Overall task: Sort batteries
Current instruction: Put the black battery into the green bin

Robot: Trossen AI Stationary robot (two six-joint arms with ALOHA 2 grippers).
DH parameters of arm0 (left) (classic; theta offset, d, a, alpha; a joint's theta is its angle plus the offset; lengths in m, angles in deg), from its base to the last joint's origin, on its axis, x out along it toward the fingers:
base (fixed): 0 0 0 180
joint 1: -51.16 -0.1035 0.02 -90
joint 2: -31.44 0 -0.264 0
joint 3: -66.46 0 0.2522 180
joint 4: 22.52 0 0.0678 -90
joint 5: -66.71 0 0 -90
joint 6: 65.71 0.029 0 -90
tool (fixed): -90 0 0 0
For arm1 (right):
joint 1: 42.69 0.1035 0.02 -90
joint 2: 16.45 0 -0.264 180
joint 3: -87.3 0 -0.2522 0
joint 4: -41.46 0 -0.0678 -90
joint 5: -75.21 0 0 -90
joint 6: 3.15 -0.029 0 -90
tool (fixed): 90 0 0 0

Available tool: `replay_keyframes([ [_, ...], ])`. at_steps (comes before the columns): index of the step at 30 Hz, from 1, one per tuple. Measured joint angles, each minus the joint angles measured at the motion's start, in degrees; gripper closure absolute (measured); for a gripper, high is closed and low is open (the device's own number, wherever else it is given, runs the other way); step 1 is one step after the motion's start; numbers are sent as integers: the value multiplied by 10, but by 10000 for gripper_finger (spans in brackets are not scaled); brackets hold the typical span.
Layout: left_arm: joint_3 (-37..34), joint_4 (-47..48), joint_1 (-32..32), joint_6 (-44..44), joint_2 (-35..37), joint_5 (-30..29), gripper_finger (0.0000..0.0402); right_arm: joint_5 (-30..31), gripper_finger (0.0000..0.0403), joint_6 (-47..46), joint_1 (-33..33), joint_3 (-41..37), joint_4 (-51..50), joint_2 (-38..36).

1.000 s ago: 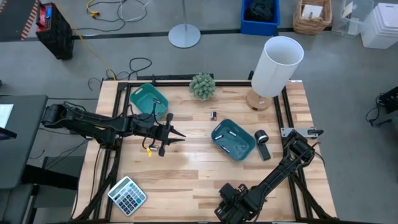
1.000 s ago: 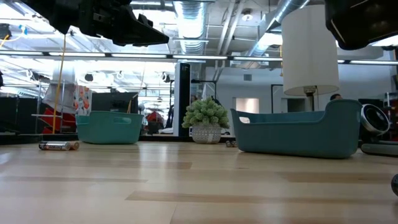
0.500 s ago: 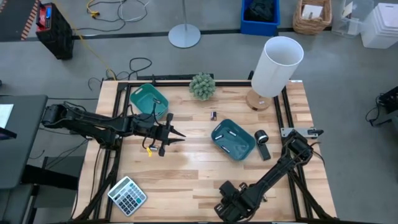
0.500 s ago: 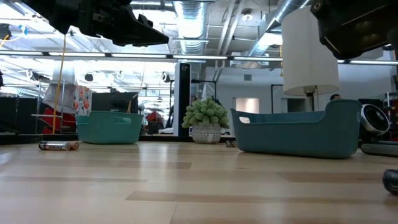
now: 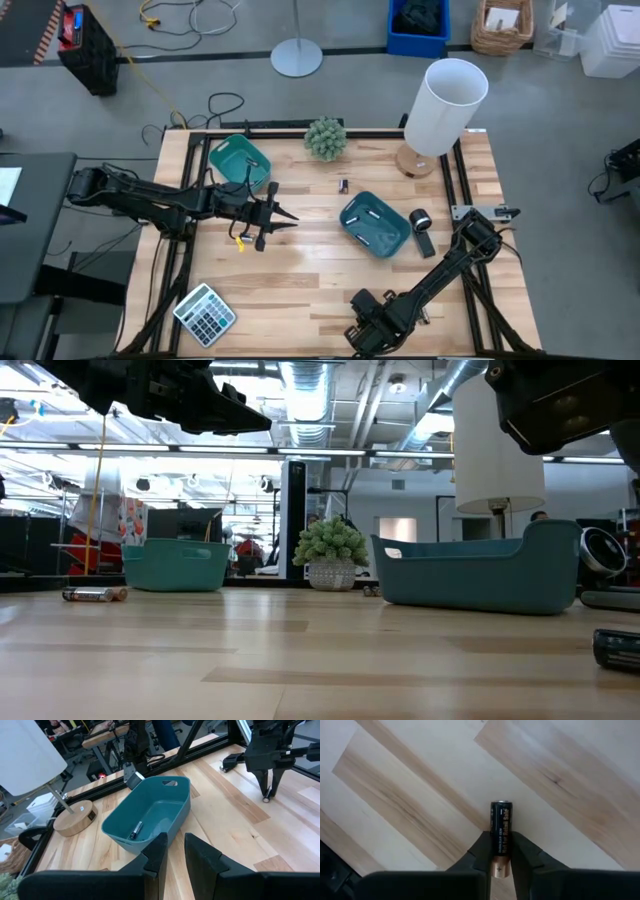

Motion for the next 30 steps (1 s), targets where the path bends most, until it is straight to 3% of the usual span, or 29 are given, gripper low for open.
replay_keyframes([
  [19, 0, 0, 0, 0, 0, 0, 343, 90, 345, 33, -5, -3, -33, 1],
  [30, 0, -2, 0, 0, 0, 0, 343, 95, 345, 85, -9, 6, -28, 2],
])
